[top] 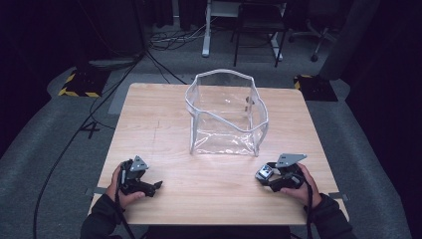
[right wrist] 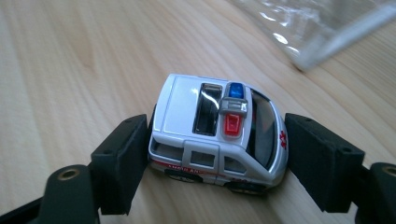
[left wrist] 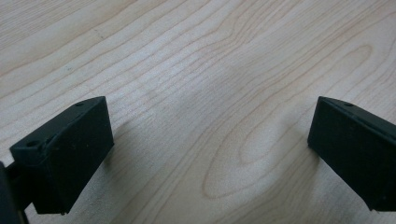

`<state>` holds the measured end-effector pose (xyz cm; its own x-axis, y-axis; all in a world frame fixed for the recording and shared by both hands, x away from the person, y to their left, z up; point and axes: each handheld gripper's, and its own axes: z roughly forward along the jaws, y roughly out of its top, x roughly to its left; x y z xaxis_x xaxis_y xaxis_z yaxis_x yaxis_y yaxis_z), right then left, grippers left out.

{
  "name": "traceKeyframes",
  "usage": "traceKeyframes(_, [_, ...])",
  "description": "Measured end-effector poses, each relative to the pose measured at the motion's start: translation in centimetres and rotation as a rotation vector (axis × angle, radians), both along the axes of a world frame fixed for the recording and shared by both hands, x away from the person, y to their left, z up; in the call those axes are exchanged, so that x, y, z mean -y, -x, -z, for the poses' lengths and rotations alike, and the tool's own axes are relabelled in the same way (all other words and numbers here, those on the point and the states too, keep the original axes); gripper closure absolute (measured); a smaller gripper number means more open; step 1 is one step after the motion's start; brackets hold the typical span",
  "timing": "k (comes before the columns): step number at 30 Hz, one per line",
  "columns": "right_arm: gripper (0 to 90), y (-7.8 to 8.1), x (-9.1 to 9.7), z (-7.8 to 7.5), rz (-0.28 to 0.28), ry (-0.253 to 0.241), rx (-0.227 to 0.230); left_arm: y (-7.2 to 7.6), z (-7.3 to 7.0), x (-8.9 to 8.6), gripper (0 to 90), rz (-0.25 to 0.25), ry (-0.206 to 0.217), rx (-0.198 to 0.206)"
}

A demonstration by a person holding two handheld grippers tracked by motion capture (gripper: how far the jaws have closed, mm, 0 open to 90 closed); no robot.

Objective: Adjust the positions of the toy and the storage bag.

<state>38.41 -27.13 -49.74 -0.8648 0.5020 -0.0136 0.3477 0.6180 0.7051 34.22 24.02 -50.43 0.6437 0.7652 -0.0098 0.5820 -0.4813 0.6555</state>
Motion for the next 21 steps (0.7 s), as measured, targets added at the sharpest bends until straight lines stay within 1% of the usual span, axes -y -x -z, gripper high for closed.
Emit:
traceKeyframes(1, [24.5, 0.1, -0.9, 0.0, -0.042, 0.010, 0.008, 0.0, 0.0, 0.0, 0.2, 0.001, 0.003, -0.001])
traceKeyframes(3, [24.5, 0.3, -1.2, -0.1, -0.050, 0.008, 0.004, 0.0, 0.0, 0.0, 0.2, 0.002, 0.000, 0.001])
traceKeyframes(4, [24.4, 0.4, -1.5, -0.1, -0.059, 0.020, 0.014, 0.0, 0.0, 0.0, 0.2, 0.000, 0.000, 0.001])
traceKeyframes(6, [24.0, 0.7, -1.6, -0.1, -0.040, 0.009, 0.022, 0.0, 0.0, 0.0, 0.2, 0.000, 0.000, 0.000])
traceKeyframes(7, [24.3, 1.1, -1.3, 0.0, -0.008, 0.005, 0.036, 0.0, 0.0, 0.0, 0.2, 0.000, 0.000, 0.000])
traceKeyframes(8, [24.8, 1.2, -1.0, 0.0, 0.007, -0.002, 0.041, 0.0, 0.0, 0.0, 0.3, 0.000, 0.000, 0.001])
traceKeyframes(12, [24.5, 1.9, 0.3, 0.2, 0.072, -0.009, 0.040, 0.0, 0.0, 0.0, 0.2, 0.000, 0.000, 0.000])
traceKeyframes(15, [26.7, 2.0, 1.0, 0.1, 0.138, -0.014, 0.023, 0.0, 0.0, 0.0, 0.3, 0.000, 0.000, 0.001])
traceKeyframes(16, [26.7, 2.0, 1.0, 0.1, 0.138, -0.014, 0.023, 0.0, 0.0, 0.0, 0.3, 0.000, 0.000, 0.001])
traceKeyframes(17, [30.0, 2.3, 1.2, 0.2, 0.179, -0.024, 0.018, 0.0, 0.0, 0.0, 0.3, 0.000, 0.000, 0.000])
traceKeyframes(18, [31.6, 2.6, 1.2, 0.2, 0.182, -0.022, 0.026, 0.0, 0.0, 0.0, 0.3, 0.000, 0.000, 0.000])
traceKeyframes(19, [31.6, 2.6, 1.2, 0.2, 0.182, -0.022, 0.026, 0.0, 0.0, 0.0, 0.2, 0.000, 0.000, 0.000])
traceKeyframes(20, [31.6, 3.0, 1.0, 0.1, 0.187, -0.023, 0.023, 0.0, 0.0, 0.0, 0.2, -0.001, 0.000, 0.000])
traceKeyframes(21, [31.1, 3.4, 0.7, 0.1, 0.184, -0.013, 0.035, 0.0, 0.0, 0.0, 0.3, 0.000, 0.000, 0.000])
